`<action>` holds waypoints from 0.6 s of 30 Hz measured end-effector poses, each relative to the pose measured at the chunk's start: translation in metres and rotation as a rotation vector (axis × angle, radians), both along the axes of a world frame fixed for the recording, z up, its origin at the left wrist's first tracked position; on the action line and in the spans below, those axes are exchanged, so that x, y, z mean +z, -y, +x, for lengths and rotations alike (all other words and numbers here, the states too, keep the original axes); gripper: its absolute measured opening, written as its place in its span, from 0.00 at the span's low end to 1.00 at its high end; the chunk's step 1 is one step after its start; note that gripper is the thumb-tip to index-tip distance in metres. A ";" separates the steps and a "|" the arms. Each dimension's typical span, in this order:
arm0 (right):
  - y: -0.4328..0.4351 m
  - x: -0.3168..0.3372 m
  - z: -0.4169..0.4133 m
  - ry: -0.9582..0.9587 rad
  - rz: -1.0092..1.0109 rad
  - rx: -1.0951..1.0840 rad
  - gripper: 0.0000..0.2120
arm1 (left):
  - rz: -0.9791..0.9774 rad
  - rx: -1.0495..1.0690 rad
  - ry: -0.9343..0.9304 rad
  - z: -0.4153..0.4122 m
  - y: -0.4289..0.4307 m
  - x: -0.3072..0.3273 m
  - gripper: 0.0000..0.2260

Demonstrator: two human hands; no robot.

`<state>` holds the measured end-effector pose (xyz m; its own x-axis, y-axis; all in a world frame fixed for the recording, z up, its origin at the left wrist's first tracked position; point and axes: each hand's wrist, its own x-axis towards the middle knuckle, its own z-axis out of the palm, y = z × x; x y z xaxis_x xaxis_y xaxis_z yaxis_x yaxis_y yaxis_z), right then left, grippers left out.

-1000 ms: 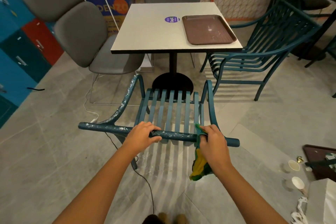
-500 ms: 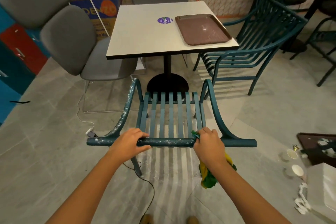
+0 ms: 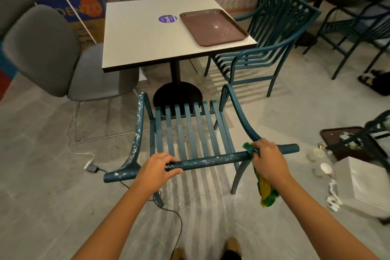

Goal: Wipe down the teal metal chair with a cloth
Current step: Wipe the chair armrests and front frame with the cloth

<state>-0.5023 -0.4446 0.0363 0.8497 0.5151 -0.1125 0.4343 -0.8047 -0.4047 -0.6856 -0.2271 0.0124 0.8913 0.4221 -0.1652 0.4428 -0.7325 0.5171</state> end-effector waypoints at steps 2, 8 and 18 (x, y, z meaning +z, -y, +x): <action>-0.007 -0.005 -0.008 0.080 -0.073 0.017 0.14 | -0.029 0.025 0.020 -0.002 0.001 -0.001 0.15; -0.024 -0.013 -0.037 0.175 -0.082 0.090 0.14 | -0.038 0.059 0.036 -0.002 0.003 -0.001 0.15; -0.012 0.015 -0.007 -0.248 0.268 -0.033 0.12 | -0.002 0.034 -0.077 0.005 0.004 0.008 0.13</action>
